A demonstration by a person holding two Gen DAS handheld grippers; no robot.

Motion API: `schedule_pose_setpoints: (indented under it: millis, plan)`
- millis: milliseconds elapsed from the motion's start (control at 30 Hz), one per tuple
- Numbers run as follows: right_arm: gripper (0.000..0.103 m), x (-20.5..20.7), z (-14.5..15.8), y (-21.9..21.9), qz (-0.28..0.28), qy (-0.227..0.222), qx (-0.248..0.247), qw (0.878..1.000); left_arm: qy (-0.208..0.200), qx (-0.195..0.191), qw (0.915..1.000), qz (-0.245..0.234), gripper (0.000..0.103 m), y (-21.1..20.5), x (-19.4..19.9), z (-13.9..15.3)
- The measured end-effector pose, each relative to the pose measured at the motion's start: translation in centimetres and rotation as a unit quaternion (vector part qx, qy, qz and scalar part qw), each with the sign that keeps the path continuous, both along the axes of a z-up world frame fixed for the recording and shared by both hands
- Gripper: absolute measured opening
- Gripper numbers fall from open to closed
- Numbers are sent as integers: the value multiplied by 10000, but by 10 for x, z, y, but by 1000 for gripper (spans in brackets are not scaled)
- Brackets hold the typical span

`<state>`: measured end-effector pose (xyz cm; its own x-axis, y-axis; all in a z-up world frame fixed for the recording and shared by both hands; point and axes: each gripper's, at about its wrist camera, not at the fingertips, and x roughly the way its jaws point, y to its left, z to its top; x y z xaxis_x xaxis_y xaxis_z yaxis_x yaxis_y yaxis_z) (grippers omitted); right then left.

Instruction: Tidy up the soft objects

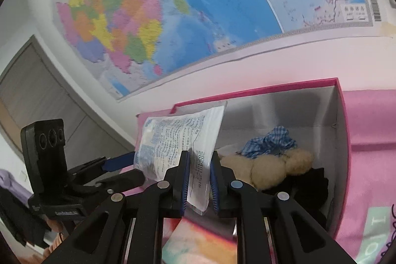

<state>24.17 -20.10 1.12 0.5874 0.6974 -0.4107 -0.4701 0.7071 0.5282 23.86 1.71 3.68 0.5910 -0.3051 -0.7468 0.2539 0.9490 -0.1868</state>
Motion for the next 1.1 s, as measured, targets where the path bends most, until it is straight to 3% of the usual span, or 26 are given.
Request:
schedule_pose_setpoints:
  millis: [167,300,467,667,800,900,1100]
  plan:
    - [20,22,-5,8,-158,217,-107,9996,220,-37,9996,200,70,3,22,-13]
    - [38,37,-11,11,-335,415,-140,9985,124,13,9994,324,70,4,23,-10]
    - [42,34,-14,3,-499,430,-97,9978,-209,83,9987,465,70,14,2,0]
    - [42,-12,-4,-16,-255,9,-88,9996,-787,-43,9966,229,70,18,-46,22]
    - [44,-53,6,-24,24,-358,-87,9993,-1285,-57,9916,-155,70,4,-96,40]
    - [46,-86,9,-32,186,-609,-170,9978,-1442,-91,9886,-419,70,-4,-126,46]
    - [48,-140,-10,-52,362,-634,-327,9968,-1133,-408,9872,-1041,70,-30,-165,25]
